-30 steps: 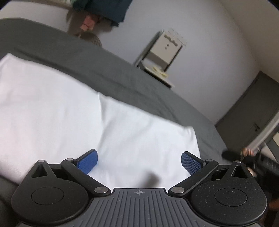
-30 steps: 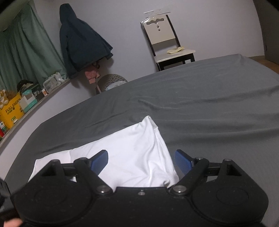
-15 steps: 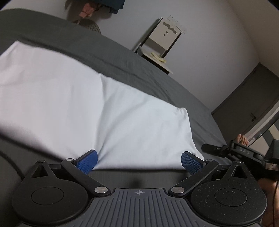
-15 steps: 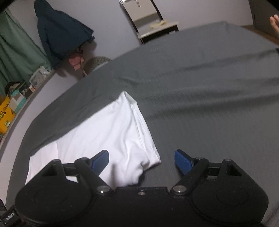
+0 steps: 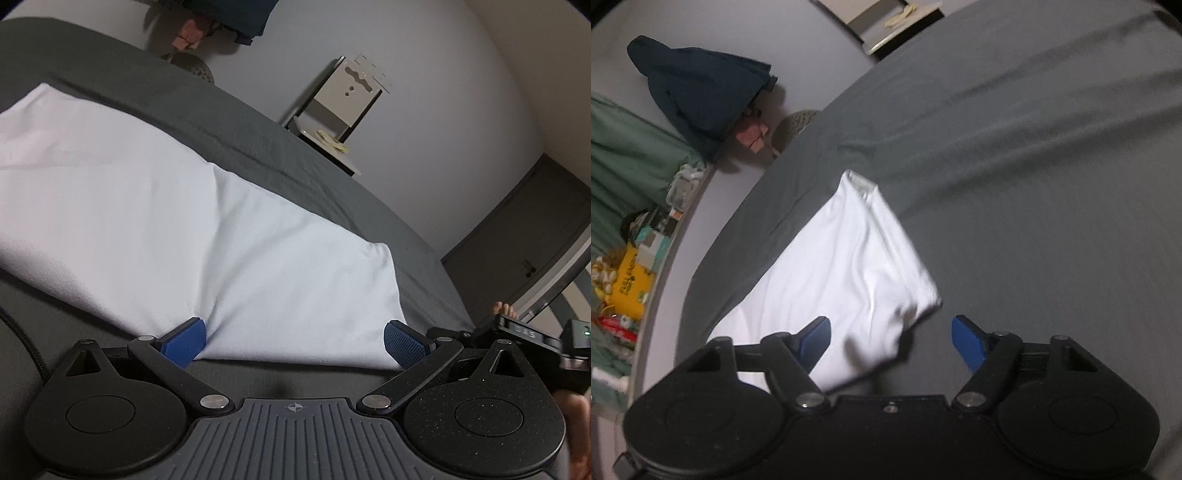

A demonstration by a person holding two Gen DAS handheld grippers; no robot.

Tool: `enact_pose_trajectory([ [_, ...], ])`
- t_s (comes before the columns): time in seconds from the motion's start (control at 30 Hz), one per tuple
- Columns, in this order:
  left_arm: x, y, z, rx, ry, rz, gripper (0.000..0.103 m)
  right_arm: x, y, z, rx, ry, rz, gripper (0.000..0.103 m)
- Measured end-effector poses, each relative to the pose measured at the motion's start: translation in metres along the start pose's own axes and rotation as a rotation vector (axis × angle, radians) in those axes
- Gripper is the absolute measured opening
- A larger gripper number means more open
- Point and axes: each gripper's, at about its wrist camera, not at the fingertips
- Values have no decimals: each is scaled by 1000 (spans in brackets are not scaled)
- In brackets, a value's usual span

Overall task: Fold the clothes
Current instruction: 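Grasp the folded shirt's corner with the right gripper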

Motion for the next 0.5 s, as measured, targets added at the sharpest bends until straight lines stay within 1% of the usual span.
enact_pose_trajectory([
  [0.07, -2, -5, 0, -16, -1, -17, 103, -5, -5, 1, -64, 33, -50, 59],
  [0.13, -3, -9, 1, -37, -2, -35, 103, -10, -10, 2, -126, 63, -97, 55],
  [0.2, -4, -10, 1, -39, -5, -36, 103, -17, -12, 2, -170, 60, -102, 49],
  [0.23, -3, -10, 1, -37, -8, -35, 103, -20, -12, 2, -192, 55, -103, 42],
  [0.27, -3, -9, 0, -28, -11, -31, 103, -22, -13, 3, -208, 46, -97, 29],
  [0.33, -3, -7, -1, -10, -17, -24, 103, -22, -10, 4, -205, 15, -88, 17],
  [0.37, -3, -7, -2, 0, -20, -21, 103, -22, -8, 5, -201, 0, -87, 16],
  [0.43, -2, -5, -1, -3, -19, -21, 103, -17, 2, 6, -171, -25, -117, 14],
  [0.5, -2, -7, 1, -18, -23, -27, 103, -12, 19, 8, -90, -64, -127, 14],
])
Point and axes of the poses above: each gripper's, at about its wrist camera, not at the fingertips, and x roughly against the way its jaws point, y to its left, z to its underside, and after that the axes turned 15 degrees about -x, right-handed
